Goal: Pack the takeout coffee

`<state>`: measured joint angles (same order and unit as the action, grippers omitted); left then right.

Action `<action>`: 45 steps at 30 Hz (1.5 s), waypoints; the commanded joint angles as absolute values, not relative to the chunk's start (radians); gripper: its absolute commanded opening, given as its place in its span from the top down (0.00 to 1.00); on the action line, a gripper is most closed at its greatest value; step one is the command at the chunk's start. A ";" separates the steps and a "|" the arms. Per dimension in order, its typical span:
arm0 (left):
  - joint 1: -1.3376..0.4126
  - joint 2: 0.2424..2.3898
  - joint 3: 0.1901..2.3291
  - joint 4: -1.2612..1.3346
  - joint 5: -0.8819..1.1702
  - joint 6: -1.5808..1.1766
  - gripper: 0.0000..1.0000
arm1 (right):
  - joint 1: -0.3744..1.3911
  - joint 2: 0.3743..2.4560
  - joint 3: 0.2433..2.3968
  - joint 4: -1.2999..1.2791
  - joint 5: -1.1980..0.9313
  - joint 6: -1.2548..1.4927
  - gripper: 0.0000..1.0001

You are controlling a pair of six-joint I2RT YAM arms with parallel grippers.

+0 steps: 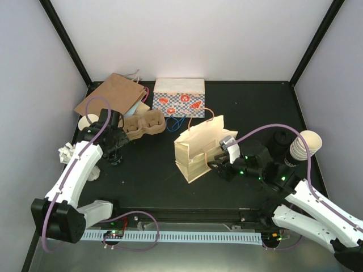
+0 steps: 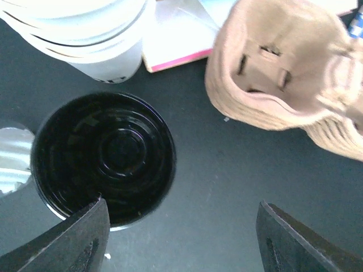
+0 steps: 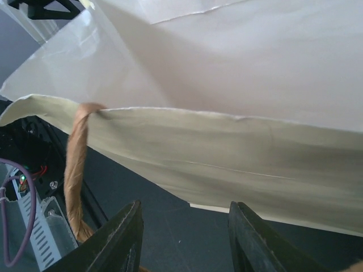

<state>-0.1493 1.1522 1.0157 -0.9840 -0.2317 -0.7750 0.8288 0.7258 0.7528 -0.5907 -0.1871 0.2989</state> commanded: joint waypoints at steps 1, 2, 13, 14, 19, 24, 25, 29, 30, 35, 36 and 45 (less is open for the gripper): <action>-0.173 1.091 1.078 -1.039 -0.124 -0.736 0.26 | 0.827 0.724 0.719 -0.527 -0.189 0.326 0.57; -0.179 1.075 1.086 -1.041 -0.117 -0.732 0.26 | 0.828 0.724 0.713 -0.521 -0.189 0.330 0.57; -0.313 1.120 1.159 -0.884 -0.073 -0.639 0.25 | 0.828 0.716 0.831 -0.614 -0.131 0.294 0.56; -0.315 1.147 1.168 -0.865 -0.074 -0.631 0.25 | 0.827 0.712 0.850 -0.631 -0.123 0.289 0.56; -0.314 1.309 1.213 -0.758 -0.092 -0.547 0.22 | 0.827 0.677 0.884 -0.667 -0.091 0.285 0.56; -0.309 1.520 1.323 -0.743 -0.138 -0.502 0.21 | 0.828 0.618 0.845 -0.679 -0.049 0.286 0.56; -0.308 1.557 1.353 -0.757 -0.152 -0.502 0.21 | 0.828 0.609 0.845 -0.687 -0.037 0.287 0.56; -0.300 1.690 1.461 -0.801 -0.167 -0.494 0.19 | 0.827 0.576 0.861 -0.707 -0.018 0.291 0.56; -0.297 1.716 1.478 -0.805 -0.167 -0.491 0.19 | 0.828 0.571 0.867 -0.711 -0.017 0.290 0.56; -0.276 1.788 1.529 -0.814 -0.167 -0.488 0.18 | 0.828 0.567 0.893 -0.712 -0.028 0.283 0.53; -0.272 1.793 1.530 -0.810 -0.167 -0.485 0.17 | 0.828 0.573 0.897 -0.706 -0.030 0.282 0.51; -0.239 1.824 1.497 -0.776 -0.143 -0.487 0.17 | 0.827 0.588 0.930 -0.652 0.010 0.281 0.49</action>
